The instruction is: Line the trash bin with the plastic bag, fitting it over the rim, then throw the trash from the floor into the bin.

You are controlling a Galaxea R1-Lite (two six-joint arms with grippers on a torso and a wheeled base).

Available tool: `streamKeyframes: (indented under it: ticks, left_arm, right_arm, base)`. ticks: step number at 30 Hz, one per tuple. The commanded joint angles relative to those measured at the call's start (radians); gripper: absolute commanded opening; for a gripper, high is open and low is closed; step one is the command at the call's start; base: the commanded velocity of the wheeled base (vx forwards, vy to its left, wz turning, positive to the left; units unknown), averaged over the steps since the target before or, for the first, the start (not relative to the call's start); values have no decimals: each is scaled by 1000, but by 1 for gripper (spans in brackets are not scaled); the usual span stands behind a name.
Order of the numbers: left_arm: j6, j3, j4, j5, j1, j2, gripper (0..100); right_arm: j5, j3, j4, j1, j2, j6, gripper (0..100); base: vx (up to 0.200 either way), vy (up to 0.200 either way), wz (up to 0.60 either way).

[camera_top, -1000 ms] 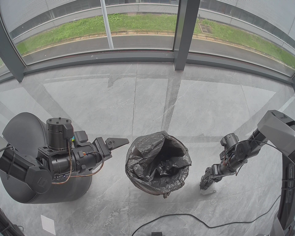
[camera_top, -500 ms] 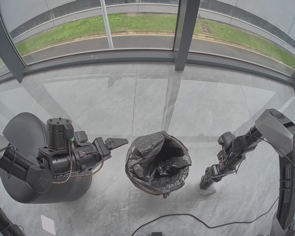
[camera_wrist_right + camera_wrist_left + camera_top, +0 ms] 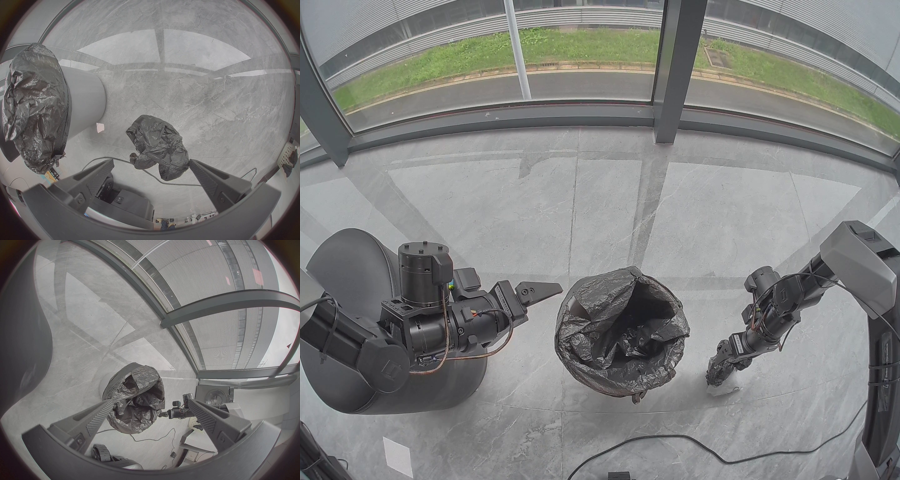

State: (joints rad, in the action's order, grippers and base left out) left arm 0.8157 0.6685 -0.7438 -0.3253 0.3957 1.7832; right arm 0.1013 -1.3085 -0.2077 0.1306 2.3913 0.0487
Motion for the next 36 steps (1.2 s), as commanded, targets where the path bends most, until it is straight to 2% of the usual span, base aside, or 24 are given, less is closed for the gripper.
streamKeyframes:
  ticks: [1, 5, 9, 14, 20, 21, 25, 28, 36]
  left_arm:
    - [0, -6, -15, 0, -2, 13, 100]
    - [0, -7, -25, 0, -2, 18, 100]
    - [0, -9, -26, -1, -9, 19, 100]
    - [0, -7, -26, -1, -14, 22, 100]
    - [0, -6, -26, -1, -15, 30, 100]
    - [0, -6, -26, 0, -15, 33, 100]
    - [-1, -4, -26, 0, -20, 35, 100]
    - [-1, -1, -28, 0, -31, 47, 100]
    - [0, -4, -49, -1, -31, 73, 100]
  right_arm:
    - [15, -3, -1, -9, -6, -10, 100]
    - [81, -29, -18, -22, -30, -12, 100]
    - [92, -127, -128, -20, -37, -12, 100]
    - [106, -195, -196, -19, -24, -13, 100]
    - [106, -391, -266, -32, 86, -70, 100]
    - [106, -480, -343, -43, 129, -84, 100]
    - [126, -624, -473, -60, 186, -87, 100]
    - [156, -638, -523, -62, 184, -89, 100]
    - [161, -643, -584, -60, 212, -118, 100]
  base:
    - [0, 0, 0]
    - [0, 0, 0]
    - [0, 0, 0]
    - [0, 0, 0]
    - [0, 0, 0]
    - [0, 0, 0]
    - [0, 0, 0]
    - [0, 0, 0]
    - [0, 0, 0]
